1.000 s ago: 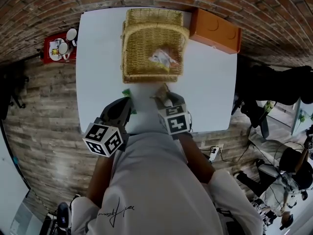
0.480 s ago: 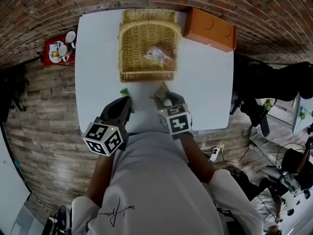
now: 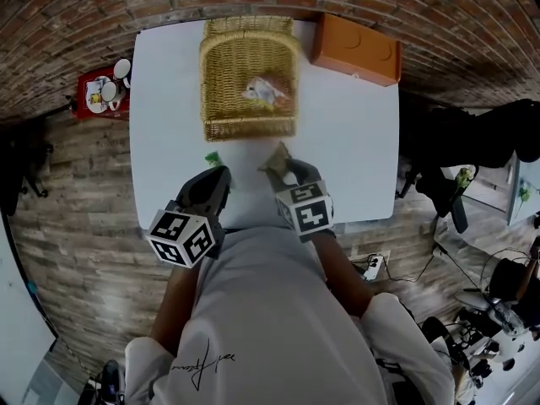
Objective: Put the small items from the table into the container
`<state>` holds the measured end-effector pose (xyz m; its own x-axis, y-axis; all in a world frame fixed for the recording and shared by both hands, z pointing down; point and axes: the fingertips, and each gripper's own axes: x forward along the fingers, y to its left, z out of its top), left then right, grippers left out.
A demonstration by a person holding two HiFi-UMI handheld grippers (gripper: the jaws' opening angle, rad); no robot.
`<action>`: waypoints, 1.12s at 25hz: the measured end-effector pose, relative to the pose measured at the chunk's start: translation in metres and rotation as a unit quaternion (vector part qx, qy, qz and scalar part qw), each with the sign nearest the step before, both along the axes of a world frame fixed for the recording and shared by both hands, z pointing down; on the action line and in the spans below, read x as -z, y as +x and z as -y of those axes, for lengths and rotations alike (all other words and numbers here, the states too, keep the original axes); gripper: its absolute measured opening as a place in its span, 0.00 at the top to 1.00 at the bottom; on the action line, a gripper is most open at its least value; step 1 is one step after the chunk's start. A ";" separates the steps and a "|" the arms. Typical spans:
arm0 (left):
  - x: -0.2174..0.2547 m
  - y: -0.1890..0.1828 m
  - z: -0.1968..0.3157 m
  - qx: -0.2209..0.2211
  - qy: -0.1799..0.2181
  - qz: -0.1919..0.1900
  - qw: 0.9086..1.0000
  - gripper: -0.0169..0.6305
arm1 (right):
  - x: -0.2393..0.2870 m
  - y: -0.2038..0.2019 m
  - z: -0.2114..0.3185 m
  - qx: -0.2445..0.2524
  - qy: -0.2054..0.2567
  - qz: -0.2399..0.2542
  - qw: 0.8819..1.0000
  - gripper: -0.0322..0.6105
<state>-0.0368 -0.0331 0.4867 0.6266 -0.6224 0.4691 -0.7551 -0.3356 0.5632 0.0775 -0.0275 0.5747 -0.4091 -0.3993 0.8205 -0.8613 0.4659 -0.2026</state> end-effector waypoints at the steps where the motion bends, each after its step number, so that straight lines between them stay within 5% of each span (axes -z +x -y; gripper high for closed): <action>1: 0.000 0.001 -0.001 0.000 0.001 0.001 1.000 0.96 | 0.001 0.000 -0.001 0.001 0.002 0.001 1.000 0.66; 28: 0.006 0.023 -0.021 -0.019 0.021 -0.004 1.000 0.96 | 0.050 0.004 -0.004 0.019 0.077 0.034 0.996 0.66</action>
